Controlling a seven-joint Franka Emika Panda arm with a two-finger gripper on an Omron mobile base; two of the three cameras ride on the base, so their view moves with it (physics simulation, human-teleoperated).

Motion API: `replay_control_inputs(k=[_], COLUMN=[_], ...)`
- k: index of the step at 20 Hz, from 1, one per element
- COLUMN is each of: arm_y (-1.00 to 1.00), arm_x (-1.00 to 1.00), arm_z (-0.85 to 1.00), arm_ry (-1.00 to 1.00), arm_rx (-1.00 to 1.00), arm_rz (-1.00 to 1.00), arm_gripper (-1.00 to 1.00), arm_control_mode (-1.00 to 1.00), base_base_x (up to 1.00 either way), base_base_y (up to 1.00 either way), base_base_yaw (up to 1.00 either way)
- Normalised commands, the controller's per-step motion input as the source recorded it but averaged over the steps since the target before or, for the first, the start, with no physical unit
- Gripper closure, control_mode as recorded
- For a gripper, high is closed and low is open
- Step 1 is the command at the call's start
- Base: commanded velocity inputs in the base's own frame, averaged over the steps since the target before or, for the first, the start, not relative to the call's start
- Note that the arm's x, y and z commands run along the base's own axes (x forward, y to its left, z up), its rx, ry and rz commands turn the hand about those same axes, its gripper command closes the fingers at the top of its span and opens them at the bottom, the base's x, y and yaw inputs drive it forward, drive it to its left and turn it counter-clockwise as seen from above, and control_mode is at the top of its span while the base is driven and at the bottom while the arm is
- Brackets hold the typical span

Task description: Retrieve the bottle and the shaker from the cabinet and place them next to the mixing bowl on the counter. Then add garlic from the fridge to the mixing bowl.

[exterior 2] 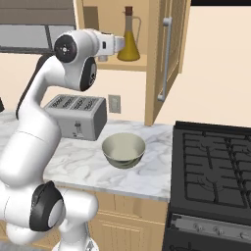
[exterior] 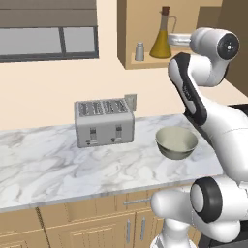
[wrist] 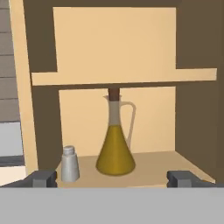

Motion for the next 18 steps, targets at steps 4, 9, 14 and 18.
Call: replay_control_inputs(k=[4, 9, 14, 18], arm_y=[-0.11, 0.0, 0.0, 0.0], arm_x=[0.21, 0.09, 0.08, 0.19], arm_z=[0.21, 0.0, 0.0, 0.0], arm_ry=[0.0, 0.02, 0.0, 0.0], arm_rx=[-0.06, 0.0, 0.0, 0.0], arm_rz=[-0.1, 0.0, 0.0, 0.0], arm_gripper=[-1.0, -1.0, -1.0, -1.0], arm_control_mode=[-1.0, -1.0, -1.0, -1.0], base_base_x=[0.0, 0.0, 0.0, 0.0], base_base_y=[0.0, 0.0, 0.0, 0.0], base_base_yaw=[0.0, 0.0, 0.0, 0.0])
